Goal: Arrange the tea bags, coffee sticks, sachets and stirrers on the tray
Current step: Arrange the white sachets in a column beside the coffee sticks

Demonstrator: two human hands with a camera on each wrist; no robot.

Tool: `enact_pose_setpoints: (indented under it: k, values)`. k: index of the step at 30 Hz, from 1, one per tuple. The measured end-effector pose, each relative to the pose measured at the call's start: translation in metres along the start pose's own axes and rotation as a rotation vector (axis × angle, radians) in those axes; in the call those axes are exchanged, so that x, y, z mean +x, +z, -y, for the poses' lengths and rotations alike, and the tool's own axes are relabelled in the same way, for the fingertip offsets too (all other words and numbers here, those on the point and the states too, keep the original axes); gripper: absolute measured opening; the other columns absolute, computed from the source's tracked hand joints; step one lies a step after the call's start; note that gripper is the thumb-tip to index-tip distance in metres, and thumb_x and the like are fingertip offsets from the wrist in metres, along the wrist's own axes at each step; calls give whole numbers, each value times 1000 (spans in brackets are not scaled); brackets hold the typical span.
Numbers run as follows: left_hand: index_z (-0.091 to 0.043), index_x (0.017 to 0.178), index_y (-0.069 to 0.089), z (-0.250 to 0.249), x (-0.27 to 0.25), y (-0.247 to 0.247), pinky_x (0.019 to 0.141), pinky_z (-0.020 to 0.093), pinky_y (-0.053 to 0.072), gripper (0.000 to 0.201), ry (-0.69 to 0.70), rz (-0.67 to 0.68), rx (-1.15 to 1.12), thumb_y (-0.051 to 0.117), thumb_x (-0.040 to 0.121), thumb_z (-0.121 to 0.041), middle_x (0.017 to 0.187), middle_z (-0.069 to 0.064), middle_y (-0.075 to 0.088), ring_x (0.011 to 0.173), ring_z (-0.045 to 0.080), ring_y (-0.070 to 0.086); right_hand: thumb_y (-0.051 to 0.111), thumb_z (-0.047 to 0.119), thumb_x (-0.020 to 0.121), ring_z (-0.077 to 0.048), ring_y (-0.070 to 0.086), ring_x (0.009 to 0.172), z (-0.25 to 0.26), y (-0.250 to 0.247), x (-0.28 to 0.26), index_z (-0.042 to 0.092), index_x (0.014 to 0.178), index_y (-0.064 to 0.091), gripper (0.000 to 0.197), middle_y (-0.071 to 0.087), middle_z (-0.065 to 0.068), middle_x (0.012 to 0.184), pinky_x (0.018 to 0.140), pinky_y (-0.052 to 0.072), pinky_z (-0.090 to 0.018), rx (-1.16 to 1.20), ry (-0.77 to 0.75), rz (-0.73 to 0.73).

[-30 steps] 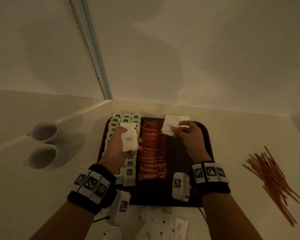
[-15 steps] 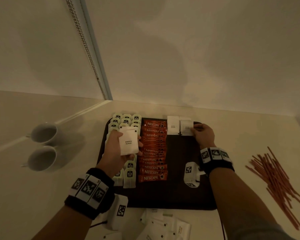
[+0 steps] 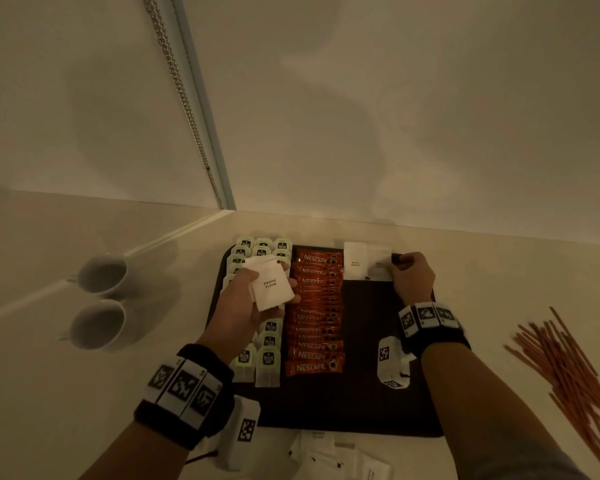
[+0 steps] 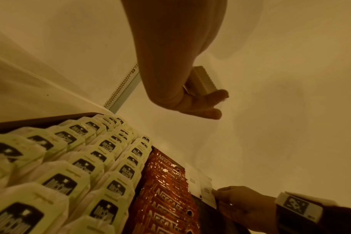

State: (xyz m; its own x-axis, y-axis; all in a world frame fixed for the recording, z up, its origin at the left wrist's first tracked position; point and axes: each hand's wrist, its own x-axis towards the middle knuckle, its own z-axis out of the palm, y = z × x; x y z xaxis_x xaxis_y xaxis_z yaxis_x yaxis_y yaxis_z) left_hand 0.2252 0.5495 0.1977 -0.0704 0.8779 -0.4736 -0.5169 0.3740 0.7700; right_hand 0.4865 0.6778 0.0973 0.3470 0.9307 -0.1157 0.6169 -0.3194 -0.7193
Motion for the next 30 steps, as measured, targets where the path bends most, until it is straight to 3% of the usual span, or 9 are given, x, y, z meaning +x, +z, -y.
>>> enact_pose_setpoints:
  k: [3, 7, 9, 12, 15, 19, 22, 25, 30]
  values:
    - [-16, 98, 59, -2, 1, 6, 42, 21, 48, 31, 44, -78, -19, 28, 102, -17, 76, 6, 73, 66, 19, 69, 65, 26, 87, -24, 60, 95, 33, -8, -24, 8, 104, 56, 26, 63, -7, 99, 76, 47, -25, 146, -72, 75]
    - [-19, 101, 55, 3, 8, 14, 50, 24, 54, 15, 38, -187, -30, 40, 100, -15, 96, 7, 63, 85, 21, 61, 59, 47, 84, -15, 63, 89, 89, -10, -93, 14, 95, 59, 35, 65, -1, 96, 73, 51, -23, 311, -194, 661]
    - [-20, 101, 57, 6, 10, 18, 61, 27, 56, 16, 42, -172, 10, 42, 99, -15, 109, 10, 60, 100, 24, 60, 65, 42, 82, -17, 65, 88, 100, -4, -117, 14, 97, 60, 32, 66, -5, 99, 77, 56, -30, 366, -217, 761]
    - [-17, 107, 57, 8, 8, 18, 70, 31, 54, 19, 39, -143, 8, 42, 98, -11, 105, 9, 63, 98, 22, 62, 68, 18, 83, -21, 63, 88, 102, -2, -128, 11, 96, 59, 18, 65, -12, 98, 81, 54, -37, 527, -177, 657]
    - [-20, 100, 58, 9, 5, 13, 68, 31, 55, 23, 67, -102, 73, 44, 95, -2, 101, 6, 64, 96, 21, 62, 65, 6, 83, -26, 62, 90, 101, -6, -126, 14, 93, 57, 15, 61, -5, 89, 81, 55, -41, 580, -166, 611]
    - [-17, 97, 62, 8, 1, 11, 60, 23, 54, 14, 63, -39, 215, 56, 90, -6, 92, 3, 68, 87, 17, 64, 67, -4, 77, -15, 61, 74, 110, -15, -121, 12, 96, 57, 27, 63, -3, 78, 73, 55, -32, 505, -306, 571]
    - [-17, 99, 66, 5, -1, 10, 53, 18, 48, 14, 37, 71, 399, 63, 87, -11, 84, 0, 70, 70, 8, 65, 70, -1, 77, -13, 65, 72, 118, -23, -116, 11, 105, 56, 34, 68, -4, 77, 72, 55, -29, 460, -353, 594]
    - [-16, 102, 66, 7, -1, 9, 50, 18, 46, 21, 19, 98, 518, 68, 82, -9, 88, 3, 71, 69, 9, 65, 73, 7, 77, -19, 69, 85, 122, -24, -114, 13, 109, 56, 37, 72, -6, 87, 78, 57, -34, 500, -333, 572]
    - [-17, 103, 65, 11, -3, 12, 53, 19, 48, 21, 41, -11, 261, 68, 84, -10, 83, 0, 71, 68, 9, 66, 73, 17, 79, -18, 66, 91, 110, -19, -125, 18, 112, 56, 38, 68, -6, 98, 85, 55, -40, 471, -283, 588]
